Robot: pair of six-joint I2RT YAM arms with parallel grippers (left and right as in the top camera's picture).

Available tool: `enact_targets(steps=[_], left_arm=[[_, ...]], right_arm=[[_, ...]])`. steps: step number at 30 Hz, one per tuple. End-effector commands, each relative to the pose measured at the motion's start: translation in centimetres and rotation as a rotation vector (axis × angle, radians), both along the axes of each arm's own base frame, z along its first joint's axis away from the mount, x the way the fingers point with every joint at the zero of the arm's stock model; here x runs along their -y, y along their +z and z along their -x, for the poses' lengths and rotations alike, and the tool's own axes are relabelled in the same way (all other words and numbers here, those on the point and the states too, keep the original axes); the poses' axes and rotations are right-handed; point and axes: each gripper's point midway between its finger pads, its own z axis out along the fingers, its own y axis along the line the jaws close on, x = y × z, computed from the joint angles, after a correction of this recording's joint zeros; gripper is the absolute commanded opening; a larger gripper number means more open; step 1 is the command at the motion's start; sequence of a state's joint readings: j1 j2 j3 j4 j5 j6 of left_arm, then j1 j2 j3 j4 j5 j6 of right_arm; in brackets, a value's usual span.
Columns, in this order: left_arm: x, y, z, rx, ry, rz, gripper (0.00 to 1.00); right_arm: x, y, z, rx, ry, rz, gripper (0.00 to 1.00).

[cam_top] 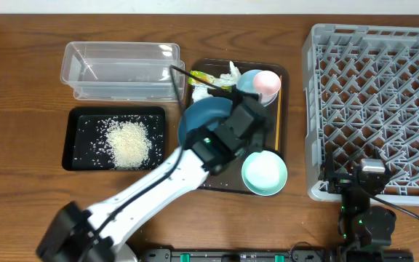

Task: Sort waste into correct bins and load items into the dishwasher rack
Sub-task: 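Carry the blue plate back and set it on the brown tray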

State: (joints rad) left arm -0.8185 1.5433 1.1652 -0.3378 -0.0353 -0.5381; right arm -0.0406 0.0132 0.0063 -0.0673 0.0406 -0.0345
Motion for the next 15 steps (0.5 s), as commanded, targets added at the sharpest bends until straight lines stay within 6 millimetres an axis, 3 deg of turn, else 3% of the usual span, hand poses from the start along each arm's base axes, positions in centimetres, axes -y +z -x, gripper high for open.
enact_targets(steps=[1, 4, 8, 11, 15], left_arm=[[-1.8, 2.8, -1.4, 0.088, 0.024, 0.002, 0.53], [-3.2, 2.1, -2.0, 0.082, 0.03, -0.045, 0.45], [-5.2, -1.3, -2.8, -0.005, 0.069, -0.127, 0.25], [-5.3, -3.9, -3.0, -0.057, 0.073, -0.171, 0.14], [-5.0, -7.4, -2.8, -0.126, 0.061, -0.222, 0.09]], right_arm=[[0.2, -0.1, 0.0, -0.005, -0.01, 0.008, 0.99], [0.2, -0.1, 0.0, -0.005, -0.01, 0.008, 0.99], [0.2, -0.1, 0.0, -0.005, -0.01, 0.008, 0.99], [0.2, -0.1, 0.0, -0.005, -0.01, 0.008, 0.99], [0.2, -0.1, 0.0, -0.005, -0.01, 0.008, 0.99]])
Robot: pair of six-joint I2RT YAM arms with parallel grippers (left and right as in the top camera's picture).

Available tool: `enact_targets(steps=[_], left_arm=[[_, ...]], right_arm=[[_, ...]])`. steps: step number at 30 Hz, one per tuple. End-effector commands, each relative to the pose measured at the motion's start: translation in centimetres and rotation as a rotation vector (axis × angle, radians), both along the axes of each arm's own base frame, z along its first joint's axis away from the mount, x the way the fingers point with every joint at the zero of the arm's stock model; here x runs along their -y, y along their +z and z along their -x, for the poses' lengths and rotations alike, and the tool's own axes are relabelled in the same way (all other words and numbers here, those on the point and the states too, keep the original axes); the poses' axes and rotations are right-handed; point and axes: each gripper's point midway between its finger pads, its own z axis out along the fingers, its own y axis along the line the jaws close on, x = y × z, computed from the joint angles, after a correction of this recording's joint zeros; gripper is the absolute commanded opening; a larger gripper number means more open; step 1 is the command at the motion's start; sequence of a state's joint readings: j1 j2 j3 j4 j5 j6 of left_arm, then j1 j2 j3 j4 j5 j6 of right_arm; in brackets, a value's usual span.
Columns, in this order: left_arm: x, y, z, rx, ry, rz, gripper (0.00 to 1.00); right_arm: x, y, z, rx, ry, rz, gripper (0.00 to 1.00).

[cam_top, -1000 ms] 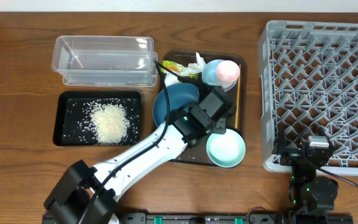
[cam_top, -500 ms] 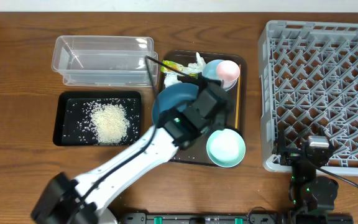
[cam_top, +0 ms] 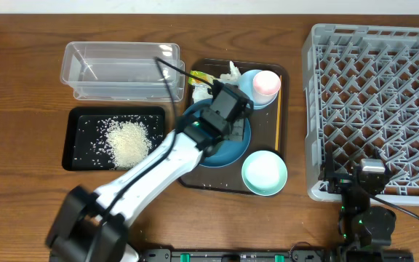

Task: Sort waste into correct bins and load items into the dishwasher rack
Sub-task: 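Carry the blue plate back and set it on the brown tray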

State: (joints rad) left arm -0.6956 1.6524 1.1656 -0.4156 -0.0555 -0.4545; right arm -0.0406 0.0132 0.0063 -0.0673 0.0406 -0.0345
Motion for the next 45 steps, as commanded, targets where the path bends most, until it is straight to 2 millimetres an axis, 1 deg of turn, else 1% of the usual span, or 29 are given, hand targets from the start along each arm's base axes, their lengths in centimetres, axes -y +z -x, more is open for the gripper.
enact_targets(steps=[1, 4, 6, 11, 18, 22, 31, 33, 36, 39, 41, 42, 43, 44, 45], left_arm=[[0.0, -2.6, 0.1, -0.049, -0.007, -0.048, 0.07], [0.8, -4.7, 1.0, -0.118, -0.038, -0.047, 0.06], [1.6, -5.5, 1.8, -0.167, -0.069, -0.017, 0.06], [2.7, -5.8, 3.3, -0.223, -0.117, 0.017, 0.06], [3.4, -6.6, 5.9, -0.255, -0.169, -0.036, 0.06], [3.3, -7.1, 6.5, -0.249, -0.176, -0.065, 0.06], [4.0, -7.1, 7.3, -0.282, -0.17, -0.03, 0.06], [4.1, -6.7, 7.2, -0.274, -0.171, -0.023, 0.06], [4.3, -5.2, 7.0, -0.245, -0.174, 0.003, 0.06], [4.4, -2.7, 6.5, -0.186, -0.171, 0.038, 0.06], [3.9, -0.8, 5.8, -0.121, -0.151, 0.043, 0.06], [3.6, 0.2, 5.4, -0.085, -0.137, 0.043, 0.09], [3.2, 1.5, 4.8, -0.03, -0.115, 0.045, 0.16], [3.0, 2.5, 4.4, 0.006, -0.101, 0.051, 0.22], [2.8, 3.9, 3.8, 0.058, -0.082, 0.063, 0.32]], right_arm=[[0.2, -0.1, 0.0, -0.005, -0.01, 0.008, 0.99], [0.2, -0.1, 0.0, -0.005, -0.01, 0.008, 0.99], [0.2, -0.1, 0.0, -0.005, -0.01, 0.008, 0.99], [0.2, -0.1, 0.0, -0.005, -0.01, 0.008, 0.99], [0.2, -0.1, 0.0, -0.005, -0.01, 0.008, 0.99], [0.2, -0.1, 0.0, -0.005, -0.01, 0.008, 0.99], [0.2, -0.1, 0.0, -0.005, -0.01, 0.008, 0.99], [0.2, -0.1, 0.0, -0.005, -0.01, 0.008, 0.99], [0.2, -0.1, 0.0, -0.005, -0.01, 0.008, 0.99], [0.2, -0.1, 0.0, -0.005, -0.01, 0.008, 0.99], [0.2, -0.1, 0.0, -0.005, -0.01, 0.008, 0.99], [0.2, -0.1, 0.0, -0.005, -0.01, 0.008, 0.99], [0.2, -0.1, 0.0, -0.005, -0.01, 0.008, 0.99], [0.2, -0.1, 0.0, -0.005, -0.01, 0.008, 0.99], [0.2, -0.1, 0.0, -0.005, -0.01, 0.008, 0.99]])
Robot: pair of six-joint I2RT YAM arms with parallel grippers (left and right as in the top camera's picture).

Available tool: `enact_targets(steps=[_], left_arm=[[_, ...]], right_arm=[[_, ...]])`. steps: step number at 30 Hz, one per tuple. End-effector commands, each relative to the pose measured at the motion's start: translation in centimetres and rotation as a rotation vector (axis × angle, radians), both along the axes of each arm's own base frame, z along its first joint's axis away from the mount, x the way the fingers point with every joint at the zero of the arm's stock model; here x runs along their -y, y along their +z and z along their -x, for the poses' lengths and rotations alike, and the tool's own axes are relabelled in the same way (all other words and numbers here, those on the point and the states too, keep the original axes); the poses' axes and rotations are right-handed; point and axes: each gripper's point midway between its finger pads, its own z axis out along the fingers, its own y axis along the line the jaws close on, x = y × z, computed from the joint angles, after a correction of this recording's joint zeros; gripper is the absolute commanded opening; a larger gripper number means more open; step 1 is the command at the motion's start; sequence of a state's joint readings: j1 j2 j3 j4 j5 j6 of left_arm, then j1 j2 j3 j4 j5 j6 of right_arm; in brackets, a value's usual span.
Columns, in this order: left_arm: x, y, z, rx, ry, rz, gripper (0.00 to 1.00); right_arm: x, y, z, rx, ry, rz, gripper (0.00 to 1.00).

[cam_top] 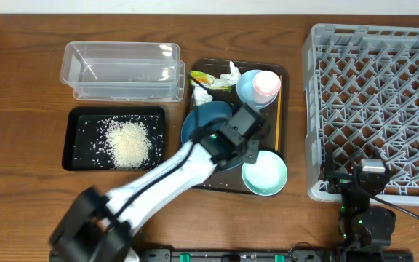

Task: Sort waste into correct bins and load items into the dishwasher rack
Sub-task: 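Carry the blue plate back and set it on the brown tray, then grasp the tissue with the left gripper near the wrapper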

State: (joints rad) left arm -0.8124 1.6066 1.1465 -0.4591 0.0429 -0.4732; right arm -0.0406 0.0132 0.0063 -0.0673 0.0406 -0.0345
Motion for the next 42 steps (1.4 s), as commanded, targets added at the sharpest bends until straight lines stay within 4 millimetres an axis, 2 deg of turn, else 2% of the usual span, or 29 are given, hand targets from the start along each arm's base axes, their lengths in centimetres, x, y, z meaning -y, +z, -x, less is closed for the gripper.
enact_targets(steps=[1, 3, 8, 10, 15, 19, 23, 29, 34, 38, 42], left_arm=[[-1.3, 5.1, -2.2, 0.184, 0.099, 0.039, 0.42], [-1.6, 7.7, -3.2, 0.258, 0.131, 0.093, 0.53], [-3.1, 12.5, -5.6, 0.298, 0.172, 0.211, 0.54], [-3.9, 13.8, -6.6, 0.249, 0.164, 0.249, 0.61], [-6.0, 16.1, -9.5, 0.16, 0.088, 0.261, 0.71], [-6.4, 15.8, -12.1, 0.206, 0.071, 0.232, 0.75], [-5.3, 13.5, -14.5, 0.276, -0.028, 0.158, 0.79], [-7.4, 6.9, -19.4, 0.292, 0.099, -0.048, 0.83], [-6.9, 2.5, -21.0, 0.258, 0.099, -0.079, 0.84], [-7.6, -0.2, -21.9, 0.247, 0.131, -0.136, 0.84], [-8.0, -2.9, -21.8, 0.204, 0.135, -0.176, 0.84]], right_arm=[[0.2, -0.1, 0.0, -0.005, -0.01, 0.008, 0.99], [0.2, -0.1, 0.0, -0.005, -0.01, 0.008, 0.99], [0.2, -0.1, 0.0, -0.005, -0.01, 0.008, 0.99], [0.2, -0.1, 0.0, -0.005, -0.01, 0.008, 0.99], [0.2, -0.1, 0.0, -0.005, -0.01, 0.008, 0.99], [0.2, -0.1, 0.0, -0.005, -0.01, 0.008, 0.99], [0.2, -0.1, 0.0, -0.005, -0.01, 0.008, 0.99], [0.2, -0.1, 0.0, -0.005, -0.01, 0.008, 0.99], [0.2, -0.1, 0.0, -0.005, -0.01, 0.008, 0.99], [0.2, -0.1, 0.0, -0.005, -0.01, 0.008, 0.99], [0.2, -0.1, 0.0, -0.005, -0.01, 0.008, 0.99]])
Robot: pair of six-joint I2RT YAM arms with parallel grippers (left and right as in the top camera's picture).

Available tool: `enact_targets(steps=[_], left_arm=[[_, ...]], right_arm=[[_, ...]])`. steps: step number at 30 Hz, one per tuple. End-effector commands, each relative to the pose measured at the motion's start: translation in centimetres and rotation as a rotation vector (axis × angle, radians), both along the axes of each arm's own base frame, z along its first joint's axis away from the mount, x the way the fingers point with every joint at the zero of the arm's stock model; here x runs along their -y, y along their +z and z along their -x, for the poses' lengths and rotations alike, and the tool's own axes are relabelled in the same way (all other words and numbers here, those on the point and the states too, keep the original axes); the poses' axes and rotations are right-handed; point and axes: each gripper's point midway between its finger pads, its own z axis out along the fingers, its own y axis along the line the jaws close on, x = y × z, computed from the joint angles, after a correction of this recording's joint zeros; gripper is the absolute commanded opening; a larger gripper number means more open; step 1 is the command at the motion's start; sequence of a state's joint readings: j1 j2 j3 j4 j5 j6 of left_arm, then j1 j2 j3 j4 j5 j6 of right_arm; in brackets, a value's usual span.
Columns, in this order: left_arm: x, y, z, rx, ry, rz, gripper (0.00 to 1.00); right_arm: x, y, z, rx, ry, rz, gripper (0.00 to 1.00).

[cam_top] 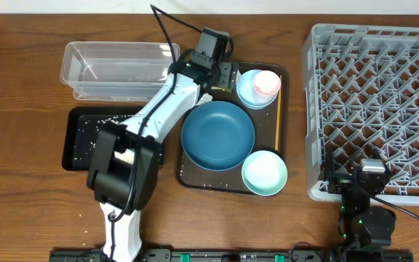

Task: Sort waste into correct bins and load items into the dishwasher rack
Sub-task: 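Grasp the tissue with the left gripper near the wrapper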

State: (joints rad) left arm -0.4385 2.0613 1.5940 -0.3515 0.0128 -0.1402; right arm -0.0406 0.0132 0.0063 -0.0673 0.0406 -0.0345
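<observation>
My left arm reaches across to the back left corner of the brown tray [283,109]. Its gripper [225,73] hangs over the spot where the wrappers lie, and the wrist hides its fingers. Only a scrap of white tissue [206,94] shows beside it. A blue plate [217,135] lies flat in the tray, with a mint bowl [264,173] at the front right. A pink cup sits in a light blue bowl [265,83] at the back. My right gripper [356,183] rests low by the front edge of the grey dishwasher rack [377,102].
A clear plastic bin [115,69] stands left of the tray at the back. A black tray with rice [86,127] is in front of it, partly under my left arm. A thin yellow stick [278,120] lies along the tray's right side.
My left gripper was at the plate's front right edge by the mint bowl; now it is at the tray's back left corner. The blue plate is fully uncovered. The right arm has not moved.
My left gripper stood over the middle of the tray, above the blue plate. Then it was at the plate's back edge, then at its front right by the mint bowl. Now it is over the wrappers at the back left corner. The right arm stayed parked throughout.
</observation>
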Motion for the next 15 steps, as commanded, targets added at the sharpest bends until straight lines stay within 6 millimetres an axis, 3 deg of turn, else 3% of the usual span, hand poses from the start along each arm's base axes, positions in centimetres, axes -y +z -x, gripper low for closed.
enact_targets(steps=[1, 8, 15], left_arm=[[-1.0, -1.7, -0.5, -0.012, 0.021, -0.058, 0.84], [-1.0, -4.1, -0.2, -0.058, 0.016, -0.074, 0.84], [0.3, -6.2, 0.6, -0.118, -0.032, -0.029, 0.84]], right_arm=[[0.2, -0.1, 0.0, -0.005, -0.01, 0.008, 0.99], [0.2, -0.1, 0.0, -0.005, -0.01, 0.008, 0.99], [0.2, -0.1, 0.0, -0.005, -0.01, 0.008, 0.99]])
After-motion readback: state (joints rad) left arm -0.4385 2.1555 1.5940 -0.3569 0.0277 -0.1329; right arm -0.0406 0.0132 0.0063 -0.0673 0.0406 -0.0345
